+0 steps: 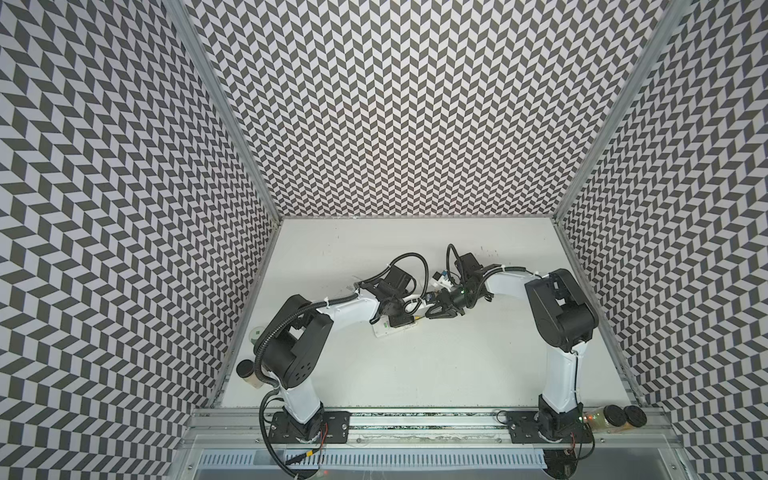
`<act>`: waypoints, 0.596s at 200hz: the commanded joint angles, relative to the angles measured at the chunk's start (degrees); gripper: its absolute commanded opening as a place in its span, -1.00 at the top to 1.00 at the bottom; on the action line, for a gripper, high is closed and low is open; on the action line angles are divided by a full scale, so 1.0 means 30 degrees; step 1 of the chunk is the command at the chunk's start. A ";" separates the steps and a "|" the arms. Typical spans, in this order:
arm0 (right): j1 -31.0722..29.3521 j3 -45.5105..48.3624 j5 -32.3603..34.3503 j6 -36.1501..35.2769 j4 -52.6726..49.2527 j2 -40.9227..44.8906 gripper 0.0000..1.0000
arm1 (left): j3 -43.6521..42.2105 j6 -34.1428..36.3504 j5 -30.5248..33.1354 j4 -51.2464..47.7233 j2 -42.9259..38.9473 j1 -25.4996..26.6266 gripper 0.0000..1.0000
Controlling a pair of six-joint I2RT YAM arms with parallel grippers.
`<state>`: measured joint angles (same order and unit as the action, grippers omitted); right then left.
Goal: Unload the batteries from the remote control
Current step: 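Close the left gripper on the raised end of the yellow battery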
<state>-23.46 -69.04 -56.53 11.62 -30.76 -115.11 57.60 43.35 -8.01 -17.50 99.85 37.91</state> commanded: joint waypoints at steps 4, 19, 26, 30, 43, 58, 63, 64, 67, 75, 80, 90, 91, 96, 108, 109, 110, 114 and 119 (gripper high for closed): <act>0.0149 0.0238 0.1441 -0.0090 0.0428 0.0030 1.00 | -0.0453 0.0751 -0.0362 0.0483 0.0238 0.0106 -0.14; 0.0165 0.0016 0.1444 -0.0181 0.0237 -0.0046 1.00 | -0.0459 0.0755 -0.0299 0.0674 0.0563 0.0093 -0.09; 0.0172 0.0070 0.1417 -0.0154 0.0286 0.0055 1.00 | -0.0353 0.0781 -0.0266 0.0670 0.0695 0.0135 -0.07; 0.0160 0.0120 0.1391 -0.0128 0.0343 0.0099 1.00 | -0.0352 0.0811 -0.0264 0.0698 0.0775 0.0136 -0.05; 0.0156 0.0272 0.1427 -0.0119 0.0414 0.0217 1.00 | -0.0284 0.0885 -0.0258 0.0753 0.0978 0.0166 0.01; 0.0160 0.0233 0.1399 -0.0124 0.0382 0.0240 1.00 | 0.0032 0.0900 -0.0203 0.0457 0.1352 0.0153 0.08; 0.0174 0.0223 0.1410 -0.0144 0.0382 0.0254 1.00 | 0.0215 0.0881 -0.0170 0.0274 0.1534 0.0155 0.11; 0.0174 0.0221 0.1397 -0.0148 0.0382 0.0254 1.00 | 0.0248 0.0876 -0.0171 0.0226 0.1571 0.0161 0.12; 0.0171 0.0234 0.1385 -0.0126 0.0382 0.0295 1.00 | 0.0365 0.0872 -0.0150 0.0078 0.1644 0.0172 0.14; 0.0174 0.0291 0.1383 -0.0108 0.0453 0.0356 1.00 | 0.0693 0.0821 -0.0113 -0.0246 0.1936 0.0181 0.18; 0.0175 0.0366 0.1383 -0.0072 0.0510 0.0371 1.00 | 0.0824 0.0743 -0.0090 -0.0351 0.2066 0.0167 0.22; 0.0175 0.0384 0.1409 -0.0050 0.0528 0.0372 1.00 | 0.0924 0.0610 -0.0055 -0.0423 0.2203 0.0166 0.29; 0.0175 0.0375 0.1411 -0.0057 0.0528 0.0357 1.00 | 0.0925 0.0609 -0.0054 -0.0430 0.2228 0.0166 0.29; 0.0178 0.0315 0.1413 -0.0047 0.0486 0.0343 1.00 | 0.0929 0.0561 -0.0054 -0.0437 0.2248 0.0177 0.32; 0.0161 0.0248 0.1442 -0.0107 0.0413 0.0320 1.00 | 0.0957 0.0527 -0.0055 -0.0578 0.2333 0.0195 0.42; 0.0168 0.0248 0.1442 -0.0100 0.0412 0.0331 1.00 | 0.0971 0.0523 -0.0055 -0.0596 0.2337 0.0195 0.43; 0.0171 0.0248 0.1442 -0.0097 0.0426 0.0337 1.00 | 0.0963 0.0521 -0.0055 -0.0604 0.2368 0.0195 0.43; 0.0174 0.0272 0.1442 -0.0093 0.0454 0.0349 1.00 | 0.0977 0.0470 -0.0040 -0.0627 0.2370 0.0195 0.45; 0.0175 0.0320 0.1468 -0.0089 0.0491 0.0403 1.00 | 0.0985 0.0439 -0.0026 -0.0620 0.2381 0.0195 0.47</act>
<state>-23.38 -68.93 -56.40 11.62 -30.72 -114.98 60.25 45.06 -8.23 -19.53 103.42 37.87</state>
